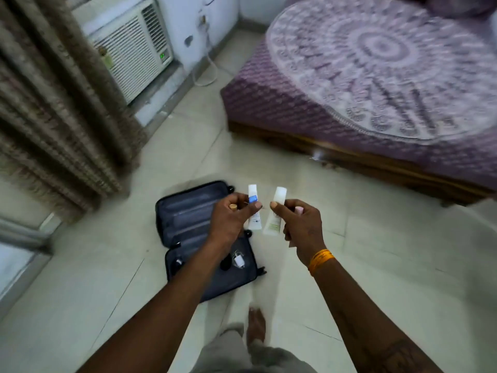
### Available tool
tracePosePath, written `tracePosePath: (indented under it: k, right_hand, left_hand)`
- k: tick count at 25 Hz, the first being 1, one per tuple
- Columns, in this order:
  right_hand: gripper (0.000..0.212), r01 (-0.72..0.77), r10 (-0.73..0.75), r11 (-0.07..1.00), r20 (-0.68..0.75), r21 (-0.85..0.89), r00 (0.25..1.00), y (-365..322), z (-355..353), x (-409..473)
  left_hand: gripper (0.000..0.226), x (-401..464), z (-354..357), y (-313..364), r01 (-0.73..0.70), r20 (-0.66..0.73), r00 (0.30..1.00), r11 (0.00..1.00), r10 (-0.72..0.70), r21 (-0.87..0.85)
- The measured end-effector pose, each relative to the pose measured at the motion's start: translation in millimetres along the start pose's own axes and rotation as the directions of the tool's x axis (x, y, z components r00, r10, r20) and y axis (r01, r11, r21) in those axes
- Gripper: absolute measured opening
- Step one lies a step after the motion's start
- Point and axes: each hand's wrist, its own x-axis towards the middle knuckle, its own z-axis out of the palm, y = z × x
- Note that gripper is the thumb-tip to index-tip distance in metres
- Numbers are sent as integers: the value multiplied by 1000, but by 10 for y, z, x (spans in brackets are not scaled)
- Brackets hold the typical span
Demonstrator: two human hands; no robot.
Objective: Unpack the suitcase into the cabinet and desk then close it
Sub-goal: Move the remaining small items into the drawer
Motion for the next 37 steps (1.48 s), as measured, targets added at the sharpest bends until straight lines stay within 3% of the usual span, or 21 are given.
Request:
tracePosePath:
  k: [5, 11, 17, 26, 30, 37]
  right_hand:
    - [24, 40, -17, 996, -290, 74, 957, -98, -906, -560]
    - [21, 48, 85, 982, -652, 184, 754, 293, -1868, -1579]
    - [24, 103, 217, 953, -875, 287, 433, 866, -2762, -2999]
    - [21, 164, 333, 929, -943, 332, 22, 2030, -4308, -5367]
    - [23, 169, 369, 921, -925, 351, -91, 2524, -4964, -6367]
    - [31, 237, 409, 900, -895, 365, -176, 3069, -6058, -7080]
  left_hand:
    - [22, -151, 863, 232, -86, 309, 949, 994, 62, 64]
    - [16, -954, 1952, 105, -190, 676, 736, 971, 43, 146]
    - [17, -2408, 2965, -322, -253, 913, 400, 948, -78, 191]
    - [16, -5198, 4328, -1424, -351, 969, -51, 913, -242, 210]
    - [16, -6301, 4940, -1802, -366, 961, -105, 908, -257, 203]
    - [25, -7371, 5831, -2169, -470, 948, -134, 861, -288, 196]
